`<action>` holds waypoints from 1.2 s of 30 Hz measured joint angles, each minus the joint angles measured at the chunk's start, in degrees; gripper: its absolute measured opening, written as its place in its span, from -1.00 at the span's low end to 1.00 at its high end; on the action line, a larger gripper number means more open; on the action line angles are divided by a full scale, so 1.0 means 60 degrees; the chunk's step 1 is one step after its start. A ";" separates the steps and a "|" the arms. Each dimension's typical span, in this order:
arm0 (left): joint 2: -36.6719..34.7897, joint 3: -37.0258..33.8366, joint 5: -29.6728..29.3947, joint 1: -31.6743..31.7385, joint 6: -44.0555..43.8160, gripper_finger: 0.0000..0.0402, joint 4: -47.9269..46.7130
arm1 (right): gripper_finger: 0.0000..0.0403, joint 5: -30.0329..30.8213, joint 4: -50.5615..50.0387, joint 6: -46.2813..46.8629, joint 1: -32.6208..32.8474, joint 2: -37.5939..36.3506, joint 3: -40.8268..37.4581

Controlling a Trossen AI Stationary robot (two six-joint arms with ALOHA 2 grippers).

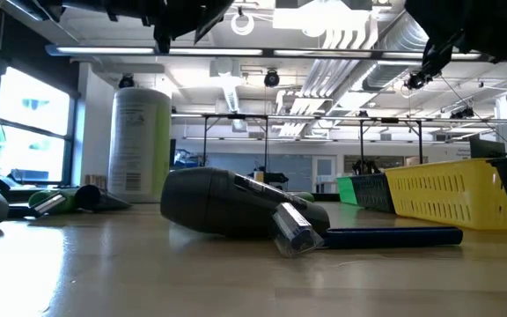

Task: Pick & Place Travel size toiletries
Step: Put the blue shave cream into the green basket

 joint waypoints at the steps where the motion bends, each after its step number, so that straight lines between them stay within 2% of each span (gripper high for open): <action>1: 0.0000 0.0000 -0.0006 0.0000 0.0000 -0.23 -0.0012 | -0.98 0.0011 0.0269 -0.0040 0.0003 0.0226 0.0000; 9: 0.0000 0.0000 -0.0007 0.0000 -0.0219 -0.23 -0.0034 | -0.98 0.0029 0.1772 -0.0244 0.0000 0.1539 0.0011; 17: 0.0000 0.0000 -0.0007 0.0000 -0.0222 -0.23 -0.0041 | -0.98 0.0031 0.1825 -0.0247 0.0003 0.2490 0.0576; 36: 0.0000 0.0000 0.0000 0.0000 -0.0255 -0.23 -0.0224 | -0.98 0.0014 0.1834 -0.0495 0.0000 0.5811 0.2783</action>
